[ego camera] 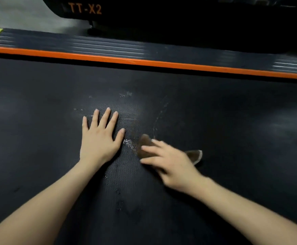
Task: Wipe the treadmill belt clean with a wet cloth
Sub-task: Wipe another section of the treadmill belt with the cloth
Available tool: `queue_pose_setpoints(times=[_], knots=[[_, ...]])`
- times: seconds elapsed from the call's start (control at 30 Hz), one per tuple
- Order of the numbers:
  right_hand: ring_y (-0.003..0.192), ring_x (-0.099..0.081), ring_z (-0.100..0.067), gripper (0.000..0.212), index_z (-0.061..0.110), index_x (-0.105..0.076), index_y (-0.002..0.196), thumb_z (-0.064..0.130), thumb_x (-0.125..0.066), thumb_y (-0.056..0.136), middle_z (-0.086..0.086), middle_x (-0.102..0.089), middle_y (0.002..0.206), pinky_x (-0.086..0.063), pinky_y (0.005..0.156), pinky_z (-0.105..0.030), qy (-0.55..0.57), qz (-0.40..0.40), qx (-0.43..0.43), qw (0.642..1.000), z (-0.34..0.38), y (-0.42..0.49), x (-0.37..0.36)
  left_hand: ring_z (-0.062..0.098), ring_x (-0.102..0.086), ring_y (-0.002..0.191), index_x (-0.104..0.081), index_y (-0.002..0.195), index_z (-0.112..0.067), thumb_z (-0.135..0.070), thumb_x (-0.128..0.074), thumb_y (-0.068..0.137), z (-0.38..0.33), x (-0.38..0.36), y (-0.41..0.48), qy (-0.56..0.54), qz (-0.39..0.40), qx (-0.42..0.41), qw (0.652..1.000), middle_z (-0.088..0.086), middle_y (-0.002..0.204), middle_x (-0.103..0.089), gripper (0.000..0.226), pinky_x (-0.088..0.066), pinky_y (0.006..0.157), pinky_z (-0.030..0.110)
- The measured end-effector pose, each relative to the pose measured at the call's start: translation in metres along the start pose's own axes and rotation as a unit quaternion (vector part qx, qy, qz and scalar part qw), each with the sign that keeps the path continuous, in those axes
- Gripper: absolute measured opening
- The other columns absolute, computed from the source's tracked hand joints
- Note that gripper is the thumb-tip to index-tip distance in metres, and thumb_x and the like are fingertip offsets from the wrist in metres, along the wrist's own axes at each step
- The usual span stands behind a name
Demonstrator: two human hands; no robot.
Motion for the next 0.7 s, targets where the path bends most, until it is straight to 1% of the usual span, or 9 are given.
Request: queue_pose_setpoints(times=[0.03,0.1,0.2,0.27,0.33,0.43,0.5,0.6,0.7], knots=[[0.121,-0.053,-0.031,0.034,0.022,-0.071,0.105,0.015,-0.05,0.078,-0.004,-0.062,0.125,-0.034,0.104,-0.049,-0.016,-0.018,-0.024,0.999,-0.019,-0.01,0.011,0.027,-0.012,0.146,-0.028,0.148,-0.025,-0.061,-0.011,0.088,0.0,0.0,0.0,0.001,0.0,0.001,1.0,0.001,0.156,-0.023,0.073,-0.004,0.116,0.052],[0.12,-0.054,-0.033,0.031,0.02,-0.071,0.105,0.017,-0.05,0.083,-0.008,-0.062,0.124,-0.035,0.103,-0.052,-0.044,-0.084,-0.15,0.984,-0.065,-0.02,0.036,0.027,-0.01,0.146,-0.027,0.149,-0.026,-0.062,-0.009,0.087,0.0,-0.001,0.0,0.002,-0.001,0.001,1.0,0.0,0.157,-0.021,0.074,-0.002,0.116,0.052],[0.131,-0.042,-0.033,0.027,0.017,-0.068,0.113,0.013,-0.057,0.09,-0.008,-0.056,0.133,-0.029,0.111,-0.043,-0.059,-0.14,-0.352,0.924,-0.094,-0.007,0.051,0.028,-0.011,0.146,-0.028,0.149,-0.026,-0.062,-0.01,0.086,0.0,-0.002,0.003,0.0,-0.006,0.003,1.0,0.001,0.157,-0.022,0.074,-0.003,0.115,0.053],[0.122,-0.051,-0.035,0.024,0.014,-0.071,0.106,0.015,-0.055,0.088,-0.01,-0.061,0.125,-0.032,0.108,-0.041,-0.072,-0.156,-0.354,0.919,-0.066,0.011,0.034,0.028,-0.01,0.146,-0.026,0.149,-0.026,-0.061,-0.013,0.087,0.001,-0.003,0.004,0.006,0.0,0.004,1.0,0.0,0.157,-0.021,0.073,-0.003,0.115,0.053],[0.107,-0.061,-0.037,0.025,0.014,-0.073,0.092,0.017,-0.051,0.081,-0.012,-0.068,0.111,-0.04,0.1,-0.049,-0.057,-0.178,-0.26,0.947,-0.016,0.021,0.004,0.028,-0.009,0.146,-0.026,0.149,-0.026,-0.06,-0.015,0.087,0.002,-0.003,0.005,0.008,0.003,0.004,1.0,0.001,0.157,-0.021,0.072,-0.003,0.115,0.053],[0.117,-0.054,-0.039,0.027,0.019,-0.073,0.097,0.02,-0.051,0.081,-0.005,-0.066,0.118,-0.037,0.101,-0.051,-0.006,-0.091,-0.15,0.984,0.06,0.003,-0.026,0.03,-0.012,0.145,-0.031,0.147,-0.024,-0.059,-0.018,0.086,0.002,0.003,0.006,-0.008,0.004,0.001,1.0,0.003,0.156,-0.025,0.073,-0.005,0.115,0.054],[0.12,-0.052,-0.038,0.028,0.02,-0.072,0.101,0.016,-0.056,0.079,-0.004,-0.064,0.121,-0.036,0.102,-0.049,0.011,-0.058,-0.129,0.99,0.063,-0.025,-0.021,0.033,-0.016,0.144,-0.035,0.146,-0.021,-0.059,-0.02,0.085,0.001,0.01,-0.001,-0.043,-0.007,-0.009,0.999,0.007,0.154,-0.029,0.073,-0.008,0.115,0.054],[0.116,-0.056,-0.038,0.034,0.019,-0.072,0.104,0.005,-0.062,0.074,-0.007,-0.064,0.122,-0.04,0.102,-0.04,-0.046,-0.118,-0.217,0.968,0.019,-0.081,0.011,0.035,-0.015,0.144,-0.037,0.145,-0.024,-0.058,-0.018,0.086,-0.001,0.02,-0.029,-0.066,-0.022,-0.038,0.997,0.009,0.154,-0.028,0.071,-0.005,0.115,0.056],[0.132,-0.042,-0.032,0.032,0.021,-0.066,0.116,0.008,-0.057,0.089,-0.003,-0.053,0.136,-0.03,0.111,-0.039,-0.05,-0.137,-0.424,0.894,-0.01,-0.125,0.047,0.038,-0.015,0.143,-0.038,0.143,-0.03,-0.057,-0.018,0.089,0.0,0.024,-0.074,-0.046,-0.01,-0.078,0.996,0.01,0.154,-0.028,0.064,-0.002,0.113,0.059]])
Point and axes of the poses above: each hand's wrist, its own y-axis towards the middle knuckle, its own x-axis out of the back of the hand, z = x × y, the point moved 1 cm from there along y, towards the middle knuckle
